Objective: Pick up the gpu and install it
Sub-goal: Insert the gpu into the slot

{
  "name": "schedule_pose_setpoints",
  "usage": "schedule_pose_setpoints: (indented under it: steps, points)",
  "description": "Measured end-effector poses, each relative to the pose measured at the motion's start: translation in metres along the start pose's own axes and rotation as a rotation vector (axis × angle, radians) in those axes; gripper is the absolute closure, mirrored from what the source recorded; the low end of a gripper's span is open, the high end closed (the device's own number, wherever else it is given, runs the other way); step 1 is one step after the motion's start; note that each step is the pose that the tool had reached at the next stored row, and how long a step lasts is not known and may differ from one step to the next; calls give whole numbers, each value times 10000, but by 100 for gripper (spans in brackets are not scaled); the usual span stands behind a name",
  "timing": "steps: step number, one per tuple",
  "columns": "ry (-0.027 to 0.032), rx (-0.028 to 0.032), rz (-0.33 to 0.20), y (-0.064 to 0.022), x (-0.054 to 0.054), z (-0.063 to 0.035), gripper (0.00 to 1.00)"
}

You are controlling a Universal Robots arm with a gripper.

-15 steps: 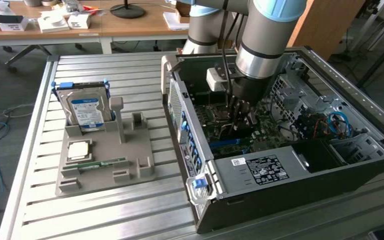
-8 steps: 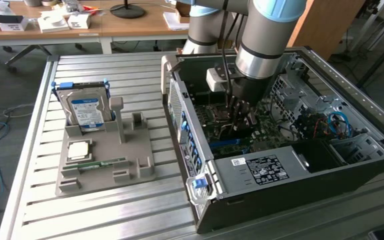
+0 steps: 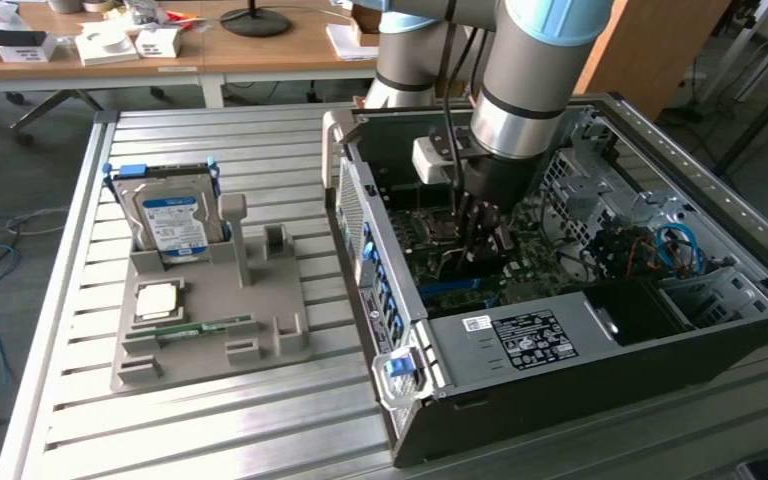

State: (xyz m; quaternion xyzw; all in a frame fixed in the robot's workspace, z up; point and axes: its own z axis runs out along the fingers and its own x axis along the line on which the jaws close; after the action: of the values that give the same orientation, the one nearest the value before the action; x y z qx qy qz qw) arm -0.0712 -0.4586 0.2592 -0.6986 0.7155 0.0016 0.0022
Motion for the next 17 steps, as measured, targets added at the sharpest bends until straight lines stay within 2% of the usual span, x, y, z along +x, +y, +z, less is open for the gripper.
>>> schedule_pose_setpoints:
  steps: [17]
  points:
    - [0, 0, 0, 0, 0, 25, 74]
